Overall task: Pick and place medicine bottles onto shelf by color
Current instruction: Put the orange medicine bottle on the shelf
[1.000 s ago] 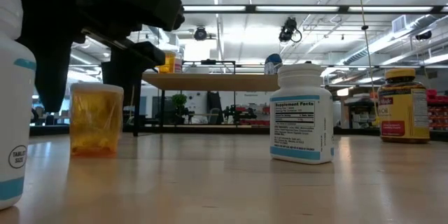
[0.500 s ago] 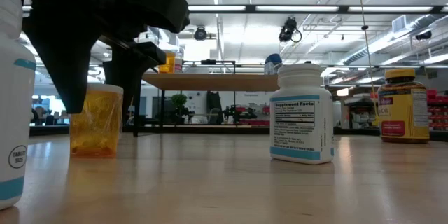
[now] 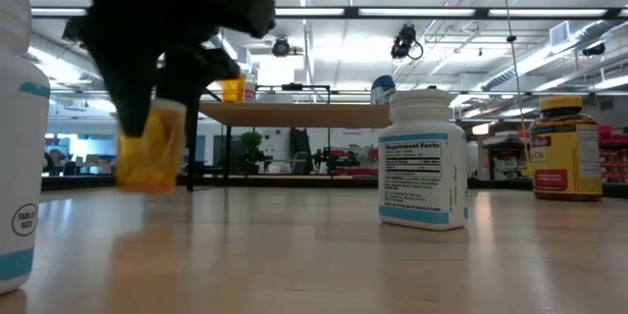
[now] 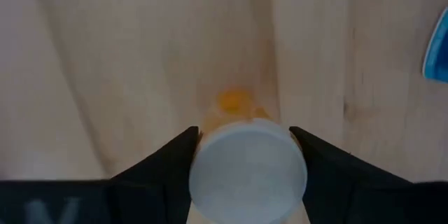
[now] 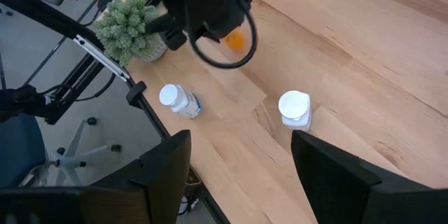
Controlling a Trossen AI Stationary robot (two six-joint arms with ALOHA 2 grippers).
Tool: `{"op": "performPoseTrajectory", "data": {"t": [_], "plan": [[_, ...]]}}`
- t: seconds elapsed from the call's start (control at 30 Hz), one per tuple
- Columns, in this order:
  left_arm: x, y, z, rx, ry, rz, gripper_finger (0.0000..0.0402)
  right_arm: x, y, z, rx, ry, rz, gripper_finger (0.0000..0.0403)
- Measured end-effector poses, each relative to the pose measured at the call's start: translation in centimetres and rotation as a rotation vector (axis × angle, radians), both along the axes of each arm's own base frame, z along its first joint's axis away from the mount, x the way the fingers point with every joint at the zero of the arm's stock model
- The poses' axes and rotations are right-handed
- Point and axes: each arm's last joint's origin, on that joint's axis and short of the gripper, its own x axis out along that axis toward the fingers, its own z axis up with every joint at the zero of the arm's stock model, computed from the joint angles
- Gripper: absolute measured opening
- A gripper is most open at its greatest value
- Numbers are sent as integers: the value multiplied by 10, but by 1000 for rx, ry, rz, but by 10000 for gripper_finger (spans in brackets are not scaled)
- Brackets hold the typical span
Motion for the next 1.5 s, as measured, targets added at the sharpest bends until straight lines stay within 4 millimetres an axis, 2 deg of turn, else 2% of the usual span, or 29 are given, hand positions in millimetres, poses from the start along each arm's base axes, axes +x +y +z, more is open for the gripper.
{"op": "performPoseTrajectory", "data": {"t": [0.17,0.3,0.53,0.77,1.0,1.13,1.27,1.5], "plan": [[14,16,32,9,-29,-28,239,0,0,0,-3,3,0,255],[25,42,64,60,-65,-47,234,0,0,0,-2,3,-1,255],[34,109,118,123,-128,-34,208,0,0,0,2,1,-5,255],[31,180,154,207,-222,75,239,3,-6,0,-38,-20,-39,255],[20,235,165,263,-270,206,215,16,-26,-2,-99,21,-85,255],[20,257,169,305,-340,220,211,29,-44,-2,-148,44,-103,255],[21,274,171,358,-395,208,227,43,-66,-2,-173,60,-154,255],[15,316,150,364,-309,304,219,65,-105,-2,-150,84,-253,255]]}}
